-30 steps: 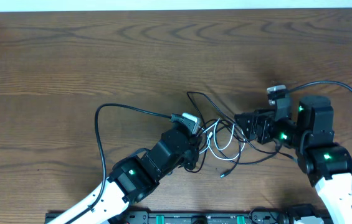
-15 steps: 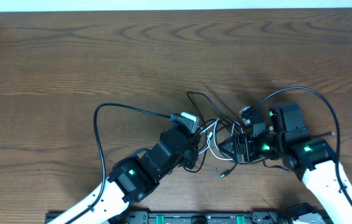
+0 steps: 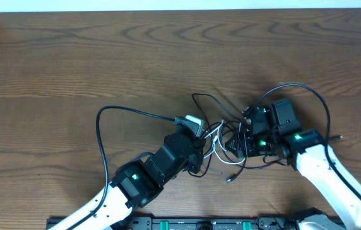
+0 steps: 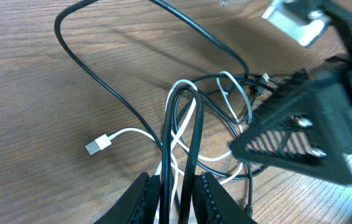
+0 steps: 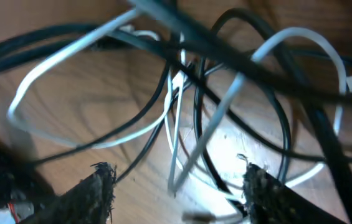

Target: Untangle cables

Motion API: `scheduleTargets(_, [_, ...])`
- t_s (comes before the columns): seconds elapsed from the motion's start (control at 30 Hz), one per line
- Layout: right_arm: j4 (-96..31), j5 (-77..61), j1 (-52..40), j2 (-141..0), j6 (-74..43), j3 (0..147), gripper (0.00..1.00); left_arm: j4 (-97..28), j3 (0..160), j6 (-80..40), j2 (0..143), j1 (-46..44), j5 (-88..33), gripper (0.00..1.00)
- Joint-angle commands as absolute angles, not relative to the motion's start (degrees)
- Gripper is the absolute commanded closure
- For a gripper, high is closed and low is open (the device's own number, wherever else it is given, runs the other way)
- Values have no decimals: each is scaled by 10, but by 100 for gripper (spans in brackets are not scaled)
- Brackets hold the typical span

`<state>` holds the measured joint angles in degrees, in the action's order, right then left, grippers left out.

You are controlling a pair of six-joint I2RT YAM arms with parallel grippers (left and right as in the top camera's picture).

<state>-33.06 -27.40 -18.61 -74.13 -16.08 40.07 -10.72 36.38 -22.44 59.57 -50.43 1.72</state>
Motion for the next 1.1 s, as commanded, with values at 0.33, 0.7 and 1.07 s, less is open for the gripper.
scheduleTargets(0.33, [-250, -304, -189, -787, -178, 404, 85, -109, 370, -218, 592, -503, 26, 76])
scheduleTargets(0.7, [-207, -520, -188, -721, -178, 405, 99, -119, 370, -218, 592, -503, 27, 76])
scheduleTargets(1.07, [-77, -559, -148, -491, -255, 405, 99, -128, 370, -219, 592, -503, 26, 76])
